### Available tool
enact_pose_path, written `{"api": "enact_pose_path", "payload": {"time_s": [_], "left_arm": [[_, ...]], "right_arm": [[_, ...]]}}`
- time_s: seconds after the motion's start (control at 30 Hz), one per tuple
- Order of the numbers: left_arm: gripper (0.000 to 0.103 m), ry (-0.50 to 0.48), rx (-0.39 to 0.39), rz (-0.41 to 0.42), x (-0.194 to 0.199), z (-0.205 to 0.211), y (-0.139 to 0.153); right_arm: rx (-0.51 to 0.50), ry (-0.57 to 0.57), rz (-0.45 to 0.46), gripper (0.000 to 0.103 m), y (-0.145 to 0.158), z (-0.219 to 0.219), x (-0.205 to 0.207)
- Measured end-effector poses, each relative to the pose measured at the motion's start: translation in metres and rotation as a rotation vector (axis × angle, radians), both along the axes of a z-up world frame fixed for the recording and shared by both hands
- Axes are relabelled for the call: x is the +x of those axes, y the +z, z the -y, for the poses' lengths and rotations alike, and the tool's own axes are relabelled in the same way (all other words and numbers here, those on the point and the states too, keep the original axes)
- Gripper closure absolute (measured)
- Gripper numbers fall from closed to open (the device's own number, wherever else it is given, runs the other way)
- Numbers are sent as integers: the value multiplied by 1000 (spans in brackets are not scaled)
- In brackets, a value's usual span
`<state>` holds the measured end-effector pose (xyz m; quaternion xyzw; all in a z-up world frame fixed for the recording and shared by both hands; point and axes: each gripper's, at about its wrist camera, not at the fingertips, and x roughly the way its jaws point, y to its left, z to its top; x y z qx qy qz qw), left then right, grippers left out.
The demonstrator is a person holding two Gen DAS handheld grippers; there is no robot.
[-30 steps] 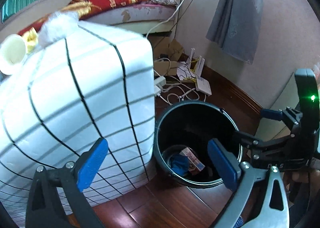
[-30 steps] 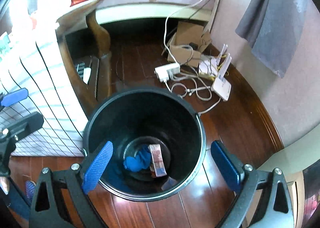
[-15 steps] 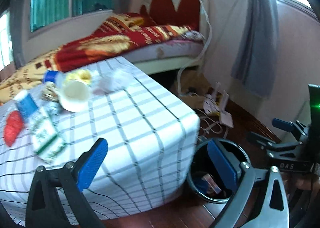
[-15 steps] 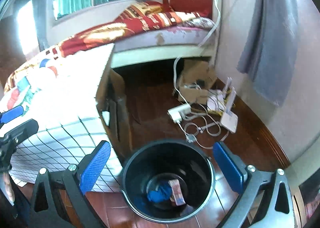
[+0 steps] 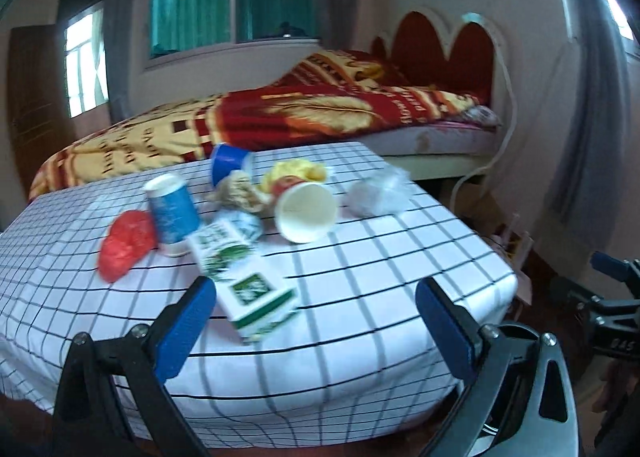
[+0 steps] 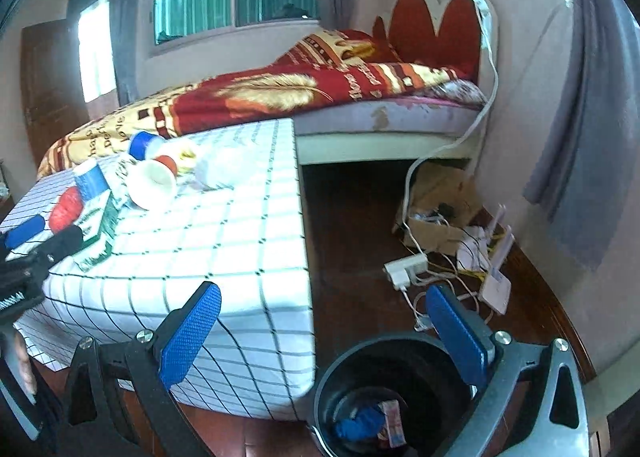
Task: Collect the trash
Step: 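Move both tools back over the table, then grasp the green-white milk carton with the left tool while the right tool grasps the red paper cup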
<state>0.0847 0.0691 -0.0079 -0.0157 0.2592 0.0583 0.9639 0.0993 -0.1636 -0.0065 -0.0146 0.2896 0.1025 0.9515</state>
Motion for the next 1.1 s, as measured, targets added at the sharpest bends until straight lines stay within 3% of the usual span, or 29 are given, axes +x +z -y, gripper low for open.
{"api": "enact_pose_path", "payload": {"time_s": [0.4, 0.6, 0.73, 0.9, 1.1], "left_arm": [[7, 139, -86, -40, 35, -45, -25], [9, 184, -61, -105, 62, -44, -49], [17, 203, -68, -129, 54, -59, -55], [17, 239, -57, -92, 27, -85, -47], [19, 198, -64, -78, 34, -92, -42]], "right_arm": [[-7, 47, 16, 0, 0, -45, 29], [2, 48, -6, 0, -7, -50, 47], [-1, 59, -30, 0, -14, -56, 56], [18, 93, -41, 0, -15, -73, 64], [-11, 174, -50, 0, -13, -118, 79]]}}
